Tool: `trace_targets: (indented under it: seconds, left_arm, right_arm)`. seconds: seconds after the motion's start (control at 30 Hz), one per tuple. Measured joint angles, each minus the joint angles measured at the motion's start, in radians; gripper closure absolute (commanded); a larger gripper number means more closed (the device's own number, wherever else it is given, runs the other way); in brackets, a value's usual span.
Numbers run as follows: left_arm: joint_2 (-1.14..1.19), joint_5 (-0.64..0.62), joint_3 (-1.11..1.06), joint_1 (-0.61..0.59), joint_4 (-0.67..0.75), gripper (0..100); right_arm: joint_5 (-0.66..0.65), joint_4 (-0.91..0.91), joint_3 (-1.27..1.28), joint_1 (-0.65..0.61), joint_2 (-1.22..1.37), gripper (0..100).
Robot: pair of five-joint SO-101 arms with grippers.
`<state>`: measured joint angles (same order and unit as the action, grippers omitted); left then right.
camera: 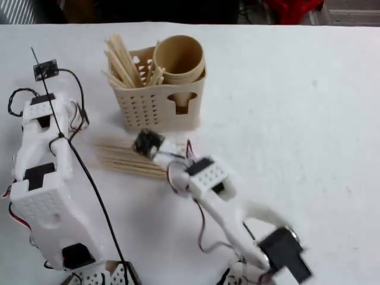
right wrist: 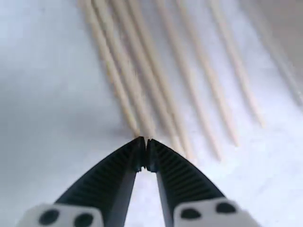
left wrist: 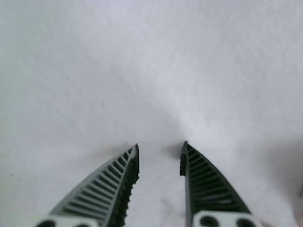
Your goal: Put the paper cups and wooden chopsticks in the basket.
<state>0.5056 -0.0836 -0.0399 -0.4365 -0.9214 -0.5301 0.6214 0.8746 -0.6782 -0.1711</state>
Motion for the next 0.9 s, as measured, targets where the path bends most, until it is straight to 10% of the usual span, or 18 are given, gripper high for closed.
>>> trace_targets:
  seconds: [0.4, 0.9]
  left_arm:
    - [0.0, 0.048, 0.006, 0.0, -0.018, 84]
    - [-0.589, 0.819, -0.034, 0.098, -0.747, 84]
  right_arm:
    - [0.002, 0.19, 0.14, 0.055, -0.548, 98.1]
    - [-0.166, 0.534, 0.678, 0.677, -1.455, 98.1]
